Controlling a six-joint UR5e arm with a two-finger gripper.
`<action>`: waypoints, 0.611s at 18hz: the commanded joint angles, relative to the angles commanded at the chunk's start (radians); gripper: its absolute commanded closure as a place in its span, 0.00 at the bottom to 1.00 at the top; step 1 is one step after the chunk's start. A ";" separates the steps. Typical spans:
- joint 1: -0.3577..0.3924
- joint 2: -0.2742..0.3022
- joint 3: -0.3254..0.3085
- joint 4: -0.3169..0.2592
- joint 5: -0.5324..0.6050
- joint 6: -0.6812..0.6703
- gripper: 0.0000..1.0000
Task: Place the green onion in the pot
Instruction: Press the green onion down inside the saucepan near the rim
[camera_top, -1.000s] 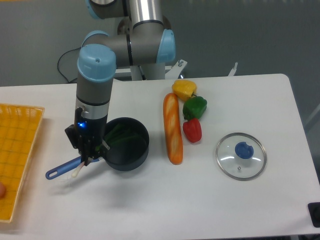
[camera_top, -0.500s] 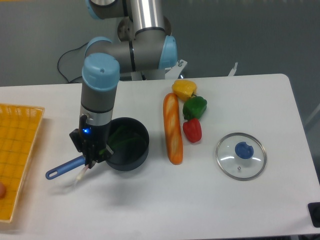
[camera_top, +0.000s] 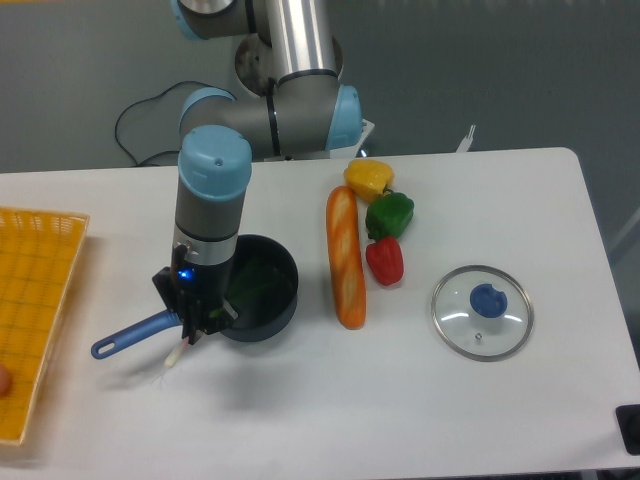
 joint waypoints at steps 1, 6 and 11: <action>0.000 -0.003 0.000 0.000 0.000 0.002 0.88; 0.006 -0.018 0.002 0.002 0.000 0.018 0.88; 0.011 -0.031 0.002 0.006 0.002 0.023 0.88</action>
